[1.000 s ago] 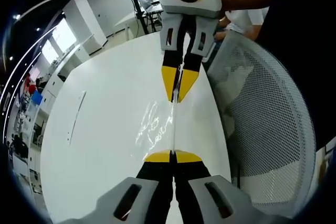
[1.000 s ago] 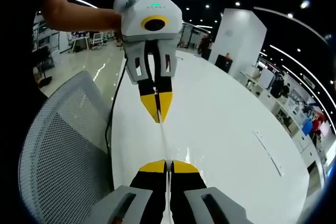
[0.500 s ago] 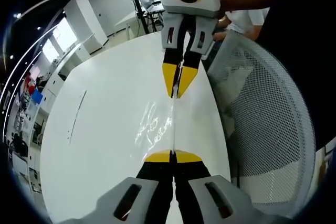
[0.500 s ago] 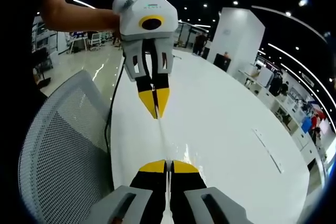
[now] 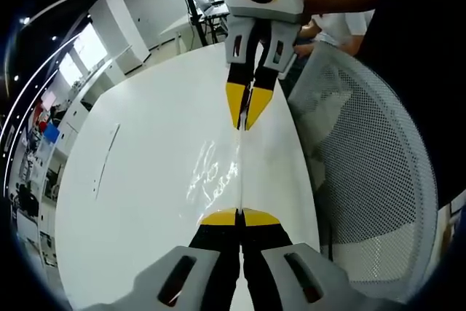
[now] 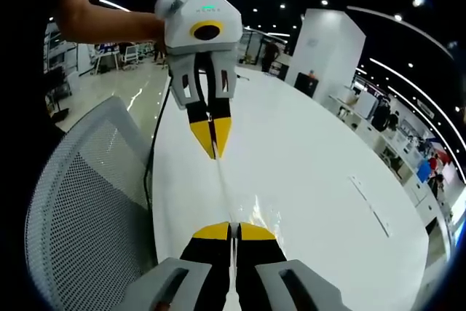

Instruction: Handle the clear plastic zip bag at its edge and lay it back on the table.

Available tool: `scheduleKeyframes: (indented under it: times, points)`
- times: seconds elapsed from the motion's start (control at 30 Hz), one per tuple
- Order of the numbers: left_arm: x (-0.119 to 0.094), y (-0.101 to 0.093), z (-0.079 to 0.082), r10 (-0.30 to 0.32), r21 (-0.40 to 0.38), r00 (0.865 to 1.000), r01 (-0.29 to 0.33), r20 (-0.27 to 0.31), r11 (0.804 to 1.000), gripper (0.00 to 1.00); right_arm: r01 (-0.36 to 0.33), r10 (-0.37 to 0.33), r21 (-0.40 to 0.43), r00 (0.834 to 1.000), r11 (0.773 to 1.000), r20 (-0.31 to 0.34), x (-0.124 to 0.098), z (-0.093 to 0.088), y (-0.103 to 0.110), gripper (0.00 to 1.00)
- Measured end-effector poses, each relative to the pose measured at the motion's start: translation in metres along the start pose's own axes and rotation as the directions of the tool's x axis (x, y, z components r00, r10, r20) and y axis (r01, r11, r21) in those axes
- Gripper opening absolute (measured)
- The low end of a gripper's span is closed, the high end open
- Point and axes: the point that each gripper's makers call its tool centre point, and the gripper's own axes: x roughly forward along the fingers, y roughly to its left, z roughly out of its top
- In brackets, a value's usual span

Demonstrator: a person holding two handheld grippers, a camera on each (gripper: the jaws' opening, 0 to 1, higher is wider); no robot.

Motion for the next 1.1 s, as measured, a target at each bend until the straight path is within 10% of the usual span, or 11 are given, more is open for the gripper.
scheduleKeyframes:
  times: [1.1]
  points:
    - [-0.0020, 0.0007, -0.0024, -0.003, -0.003, 1.000, 0.003, -0.001, 1.000, 0.00, 0.003, -0.003, -0.001, 1.000, 1.000, 0.000, -0.0015, -0.0006, -0.0007, 0.00]
